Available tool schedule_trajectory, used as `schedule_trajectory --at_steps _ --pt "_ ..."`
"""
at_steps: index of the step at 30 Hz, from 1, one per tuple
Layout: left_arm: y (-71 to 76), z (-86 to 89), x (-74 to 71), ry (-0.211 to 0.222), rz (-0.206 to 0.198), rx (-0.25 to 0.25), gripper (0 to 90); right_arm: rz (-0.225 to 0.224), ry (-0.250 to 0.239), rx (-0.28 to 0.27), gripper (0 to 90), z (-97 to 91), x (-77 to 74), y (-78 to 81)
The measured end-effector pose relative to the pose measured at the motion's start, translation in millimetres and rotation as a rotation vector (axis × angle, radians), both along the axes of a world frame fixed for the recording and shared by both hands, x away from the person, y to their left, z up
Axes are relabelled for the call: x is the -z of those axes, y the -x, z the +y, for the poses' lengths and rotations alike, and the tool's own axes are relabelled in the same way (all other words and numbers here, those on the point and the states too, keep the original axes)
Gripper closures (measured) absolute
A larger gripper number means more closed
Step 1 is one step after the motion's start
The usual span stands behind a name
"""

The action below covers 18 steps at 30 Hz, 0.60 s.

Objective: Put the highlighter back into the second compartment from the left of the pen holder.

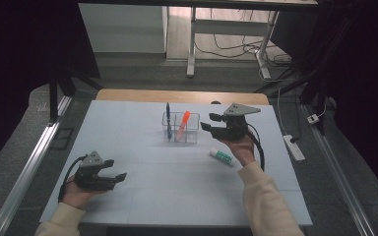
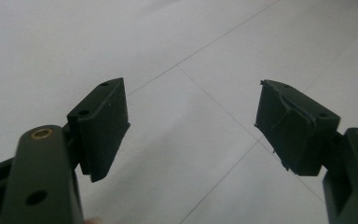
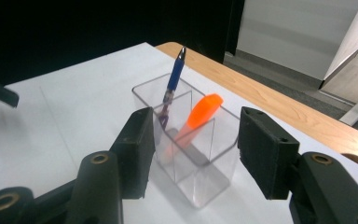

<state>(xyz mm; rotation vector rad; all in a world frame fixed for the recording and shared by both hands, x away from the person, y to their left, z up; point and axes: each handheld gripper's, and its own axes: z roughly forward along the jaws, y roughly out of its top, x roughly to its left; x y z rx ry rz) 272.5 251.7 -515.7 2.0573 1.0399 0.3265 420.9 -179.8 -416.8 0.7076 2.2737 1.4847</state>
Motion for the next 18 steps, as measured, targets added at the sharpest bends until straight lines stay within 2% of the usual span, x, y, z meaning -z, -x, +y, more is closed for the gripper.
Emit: schedule_trajectory --at_steps 2,10,18 --pt "-0.2 0.6 -0.3 -0.001 -0.001 -0.002 25.0 0.004 0.000 -0.004 46.0 -4.7 0.0 2.6" --pt "-0.9 -2.4 -2.3 -0.008 -0.009 0.004 24.9 0.025 0.066 -0.010 45.0 -18.9 -2.0 7.1" --pt "-1.3 -3.3 -2.7 -0.007 -0.012 0.010 24.9 0.042 0.110 -0.003 45.0 -30.8 -1.6 11.3"
